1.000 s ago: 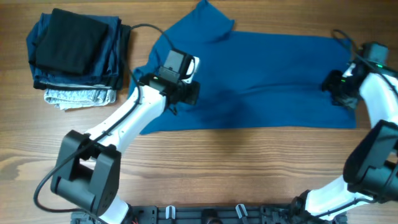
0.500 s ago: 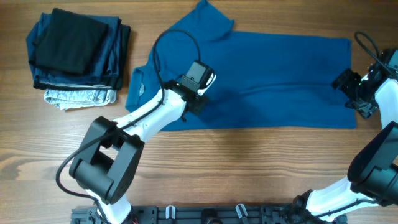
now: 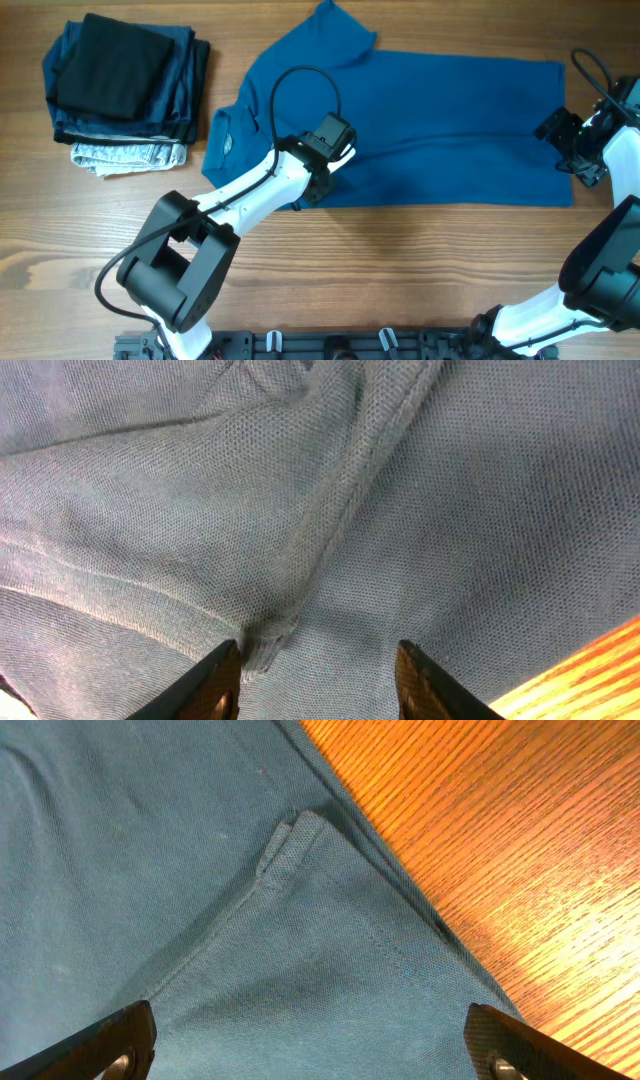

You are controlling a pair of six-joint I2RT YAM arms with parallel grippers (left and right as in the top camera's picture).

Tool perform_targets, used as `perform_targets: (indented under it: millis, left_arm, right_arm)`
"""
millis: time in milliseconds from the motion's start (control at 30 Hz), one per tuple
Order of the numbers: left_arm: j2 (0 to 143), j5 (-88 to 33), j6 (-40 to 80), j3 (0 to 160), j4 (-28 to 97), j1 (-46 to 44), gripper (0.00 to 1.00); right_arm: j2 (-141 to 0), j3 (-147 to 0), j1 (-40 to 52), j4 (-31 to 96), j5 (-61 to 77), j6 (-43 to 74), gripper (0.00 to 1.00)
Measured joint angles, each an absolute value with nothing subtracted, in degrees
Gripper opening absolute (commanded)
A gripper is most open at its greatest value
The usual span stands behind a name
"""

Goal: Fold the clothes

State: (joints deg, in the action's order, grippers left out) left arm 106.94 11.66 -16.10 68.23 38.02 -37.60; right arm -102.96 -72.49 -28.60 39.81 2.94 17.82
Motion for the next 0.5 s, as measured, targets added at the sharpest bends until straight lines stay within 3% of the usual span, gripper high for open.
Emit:
perform_targets:
  millis: [333,500]
  left_arm:
    - [106.94,10.63,-17.74,68.23,35.14,-33.08,0.44]
    - [106.94,8.10,-19.14,68.23,35.16,-33.08,0.46]
  right_arm:
    - [-102.96,-72.49,-28.60,39.79,2.94,17.82,0.99]
    - [-102.96,-72.49,-28.60,39.79,2.94,17.82,1.00]
